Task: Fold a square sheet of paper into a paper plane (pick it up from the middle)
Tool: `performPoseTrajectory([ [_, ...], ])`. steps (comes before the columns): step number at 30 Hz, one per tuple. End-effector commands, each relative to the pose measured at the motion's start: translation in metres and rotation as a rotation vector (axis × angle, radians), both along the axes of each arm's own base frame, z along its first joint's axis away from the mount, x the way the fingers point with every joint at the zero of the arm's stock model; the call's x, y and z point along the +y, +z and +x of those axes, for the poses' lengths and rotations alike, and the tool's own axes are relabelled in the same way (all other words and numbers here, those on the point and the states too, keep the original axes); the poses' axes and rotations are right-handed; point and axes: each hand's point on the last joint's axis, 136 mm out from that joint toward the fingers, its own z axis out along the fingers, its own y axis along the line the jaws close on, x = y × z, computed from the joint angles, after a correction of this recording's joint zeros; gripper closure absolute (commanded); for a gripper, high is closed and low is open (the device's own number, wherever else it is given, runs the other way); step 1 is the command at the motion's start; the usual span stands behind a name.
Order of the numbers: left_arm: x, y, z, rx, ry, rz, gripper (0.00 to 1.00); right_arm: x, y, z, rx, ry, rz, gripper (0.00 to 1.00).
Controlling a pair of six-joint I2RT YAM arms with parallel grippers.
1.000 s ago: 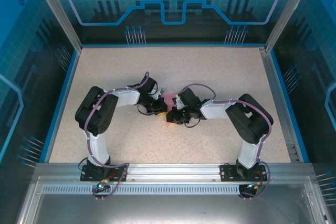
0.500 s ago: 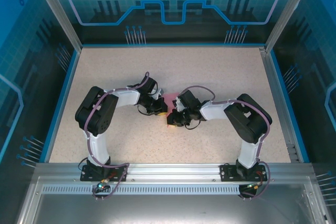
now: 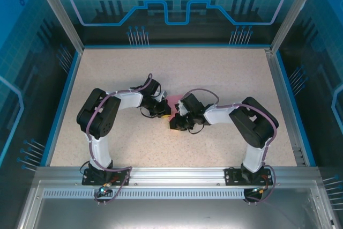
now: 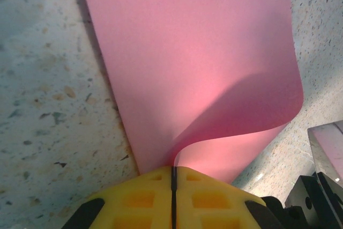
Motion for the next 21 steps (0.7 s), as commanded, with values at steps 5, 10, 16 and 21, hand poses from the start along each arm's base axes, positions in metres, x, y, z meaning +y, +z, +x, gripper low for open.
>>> performPoseTrajectory([
  [5,0.002,-0.003,0.001,-0.012,-0.004,0.021,0.91,-0.006,-0.017,-0.013,0.034,0.017,-0.084,0.86],
  [10,0.003,-0.003,0.002,-0.014,-0.005,0.023,0.91,0.000,0.006,-0.005,-0.011,0.006,-0.030,0.86],
  [16,0.002,-0.003,0.001,-0.014,-0.007,0.022,0.91,-0.011,0.038,0.015,-0.122,-0.066,-0.010,0.86],
  [21,0.002,-0.001,0.002,-0.018,-0.007,0.020,0.91,-0.013,0.023,0.017,-0.090,-0.070,-0.026,0.86],
])
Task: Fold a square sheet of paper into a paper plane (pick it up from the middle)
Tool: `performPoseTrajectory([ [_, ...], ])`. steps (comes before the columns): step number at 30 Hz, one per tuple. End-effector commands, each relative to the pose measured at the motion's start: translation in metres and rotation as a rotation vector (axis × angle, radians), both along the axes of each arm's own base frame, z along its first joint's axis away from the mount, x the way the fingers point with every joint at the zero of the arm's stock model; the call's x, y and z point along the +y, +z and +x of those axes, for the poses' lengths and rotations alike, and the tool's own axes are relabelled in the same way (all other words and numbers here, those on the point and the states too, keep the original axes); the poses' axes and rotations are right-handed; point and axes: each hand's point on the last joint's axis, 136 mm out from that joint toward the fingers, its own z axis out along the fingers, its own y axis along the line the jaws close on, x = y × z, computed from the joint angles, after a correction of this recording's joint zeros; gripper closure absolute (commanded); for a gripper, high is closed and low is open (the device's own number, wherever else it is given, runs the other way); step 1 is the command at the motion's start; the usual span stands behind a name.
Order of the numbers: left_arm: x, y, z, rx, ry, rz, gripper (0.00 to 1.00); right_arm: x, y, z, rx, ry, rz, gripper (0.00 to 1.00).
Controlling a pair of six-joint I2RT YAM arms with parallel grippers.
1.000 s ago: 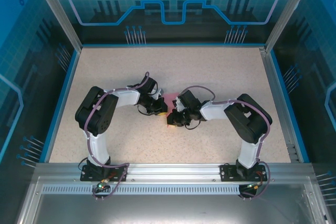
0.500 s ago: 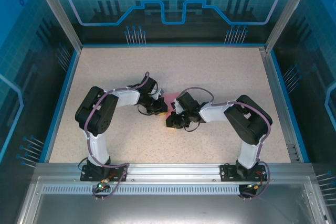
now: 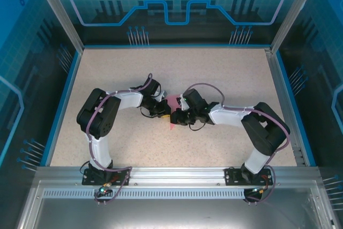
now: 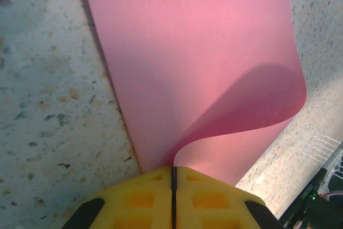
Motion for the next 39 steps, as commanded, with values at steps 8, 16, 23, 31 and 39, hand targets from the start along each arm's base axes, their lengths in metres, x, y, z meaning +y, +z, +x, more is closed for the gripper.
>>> performPoseTrajectory([
  [8,0.002,0.002,0.002,-0.021,-0.009,0.017,0.91,0.001,-0.028,0.008,0.046,-0.014,-0.048,0.86],
  [16,0.002,0.004,0.002,-0.026,-0.010,0.023,0.91,-0.004,-0.042,0.007,0.073,-0.032,-0.087,0.87],
  [23,0.005,0.007,0.004,-0.037,-0.009,0.041,0.89,-0.011,-0.055,0.003,0.108,-0.042,-0.132,0.87],
  [31,0.018,0.030,0.016,-0.112,0.037,0.115,0.70,-0.017,-0.063,-0.003,0.133,-0.046,-0.160,0.88],
  [39,0.005,0.038,0.006,-0.111,0.030,-0.006,0.78,-0.019,-0.065,-0.004,0.141,-0.049,-0.168,0.88],
])
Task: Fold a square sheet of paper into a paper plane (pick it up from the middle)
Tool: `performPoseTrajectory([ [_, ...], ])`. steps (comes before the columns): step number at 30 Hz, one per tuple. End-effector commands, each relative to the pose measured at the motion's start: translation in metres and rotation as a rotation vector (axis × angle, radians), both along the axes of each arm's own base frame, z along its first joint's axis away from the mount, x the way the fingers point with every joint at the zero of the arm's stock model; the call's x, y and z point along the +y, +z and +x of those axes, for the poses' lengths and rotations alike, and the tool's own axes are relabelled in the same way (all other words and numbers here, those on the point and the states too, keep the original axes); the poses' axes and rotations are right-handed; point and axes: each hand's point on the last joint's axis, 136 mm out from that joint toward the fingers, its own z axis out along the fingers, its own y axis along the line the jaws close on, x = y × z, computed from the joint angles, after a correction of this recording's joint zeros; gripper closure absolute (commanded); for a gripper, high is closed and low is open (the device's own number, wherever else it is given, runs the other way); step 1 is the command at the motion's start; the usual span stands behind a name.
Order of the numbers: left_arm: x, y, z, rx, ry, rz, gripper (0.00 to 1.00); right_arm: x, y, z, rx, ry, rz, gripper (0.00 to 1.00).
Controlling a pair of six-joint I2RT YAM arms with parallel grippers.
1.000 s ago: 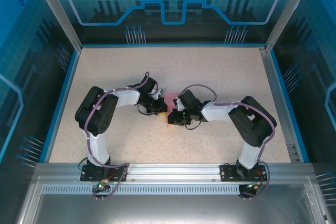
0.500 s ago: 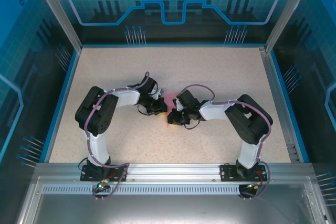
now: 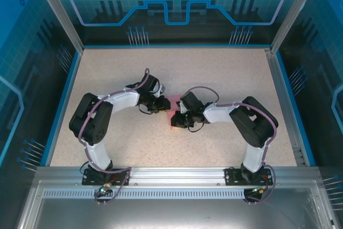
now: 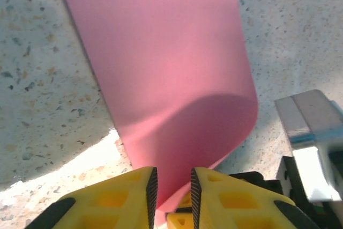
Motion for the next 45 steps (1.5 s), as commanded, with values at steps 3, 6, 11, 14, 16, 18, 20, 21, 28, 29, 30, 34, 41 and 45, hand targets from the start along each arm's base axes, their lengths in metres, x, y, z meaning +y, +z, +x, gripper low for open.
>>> performPoseTrajectory([
  [3,-0.002,0.006,-0.010,-0.001,-0.006,-0.056,0.82,-0.015,-0.022,-0.006,0.067,-0.026,-0.081,0.88],
  [6,0.002,0.014,-0.009,-0.044,0.007,-0.048,0.82,-0.015,-0.023,-0.007,0.071,-0.026,-0.085,0.88],
  [11,0.000,0.029,-0.009,-0.099,0.011,-0.083,0.82,-0.017,-0.024,-0.007,0.079,-0.034,-0.094,0.89],
  [14,-0.001,0.031,-0.010,-0.107,0.012,-0.101,0.83,-0.018,-0.025,-0.008,0.087,-0.041,-0.105,0.89],
  [16,-0.003,0.032,-0.013,-0.105,0.003,-0.124,0.84,-0.018,-0.025,-0.008,0.089,-0.041,-0.107,0.89],
  [18,-0.008,0.028,-0.018,-0.087,-0.016,-0.138,0.85,-0.018,-0.025,-0.008,0.091,-0.043,-0.111,0.89],
  [20,-0.009,0.020,-0.020,-0.064,-0.019,-0.129,0.87,-0.019,-0.025,-0.007,0.093,-0.045,-0.112,0.89],
  [21,-0.010,0.016,-0.020,-0.054,-0.021,-0.127,0.88,-0.019,-0.025,-0.007,0.093,-0.046,-0.112,0.89],
  [28,-0.017,-0.003,-0.019,0.007,-0.018,-0.142,0.90,-0.018,-0.024,-0.007,0.092,-0.044,-0.106,0.89],
  [29,-0.017,-0.005,-0.018,0.009,-0.017,-0.139,0.90,-0.018,-0.024,-0.007,0.093,-0.048,-0.107,0.89],
  [30,-0.016,-0.008,-0.017,0.013,-0.013,-0.133,0.90,-0.017,-0.023,-0.007,0.092,-0.046,-0.105,0.89],
  [34,-0.013,-0.016,-0.016,0.026,0.000,-0.102,0.90,-0.016,-0.022,-0.007,0.089,-0.044,-0.098,0.89],
  [41,-0.010,-0.028,-0.013,0.045,0.008,-0.063,0.90,-0.008,-0.007,0.000,0.052,-0.038,-0.032,0.88],
  [45,-0.007,-0.033,-0.013,0.052,0.011,-0.040,0.90,-0.003,0.005,0.006,0.023,-0.042,0.008,0.89],
])
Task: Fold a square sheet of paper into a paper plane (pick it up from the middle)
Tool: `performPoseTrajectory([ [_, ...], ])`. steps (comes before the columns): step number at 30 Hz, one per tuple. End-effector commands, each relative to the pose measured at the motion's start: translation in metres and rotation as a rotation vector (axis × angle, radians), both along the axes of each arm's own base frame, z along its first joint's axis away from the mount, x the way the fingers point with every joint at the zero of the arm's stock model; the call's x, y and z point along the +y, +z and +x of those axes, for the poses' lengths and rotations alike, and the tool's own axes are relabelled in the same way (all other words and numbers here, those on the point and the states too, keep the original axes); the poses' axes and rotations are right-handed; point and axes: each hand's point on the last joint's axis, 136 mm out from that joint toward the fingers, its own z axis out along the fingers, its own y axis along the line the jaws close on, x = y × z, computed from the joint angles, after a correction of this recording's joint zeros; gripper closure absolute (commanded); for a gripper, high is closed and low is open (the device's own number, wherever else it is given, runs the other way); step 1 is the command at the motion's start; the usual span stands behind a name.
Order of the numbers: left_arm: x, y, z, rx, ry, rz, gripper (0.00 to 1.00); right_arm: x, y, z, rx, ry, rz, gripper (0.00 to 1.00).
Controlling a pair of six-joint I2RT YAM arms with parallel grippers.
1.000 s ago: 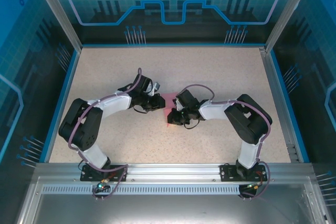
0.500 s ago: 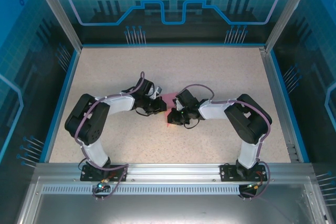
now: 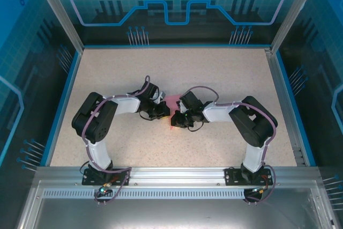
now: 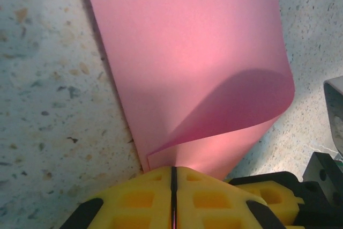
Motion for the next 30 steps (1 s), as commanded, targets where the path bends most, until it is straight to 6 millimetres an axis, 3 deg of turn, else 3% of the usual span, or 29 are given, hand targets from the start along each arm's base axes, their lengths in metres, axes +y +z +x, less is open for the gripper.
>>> performPoseTrajectory([
  [1,0.000,-0.002,0.004,0.006,0.002,0.030,0.90,-0.003,0.007,0.006,-0.009,-0.027,0.020,0.89],
  [8,0.007,-0.007,0.002,0.014,0.000,0.073,0.90,-0.007,0.029,0.022,-0.073,-0.061,0.059,0.88],
  [24,0.016,-0.021,-0.003,0.079,0.000,0.175,0.91,-0.021,-0.011,0.030,-0.008,-0.090,-0.042,0.89],
  [30,0.023,-0.028,-0.006,0.103,0.004,0.230,0.92,-0.019,0.021,0.041,-0.059,-0.087,0.028,0.89],
])
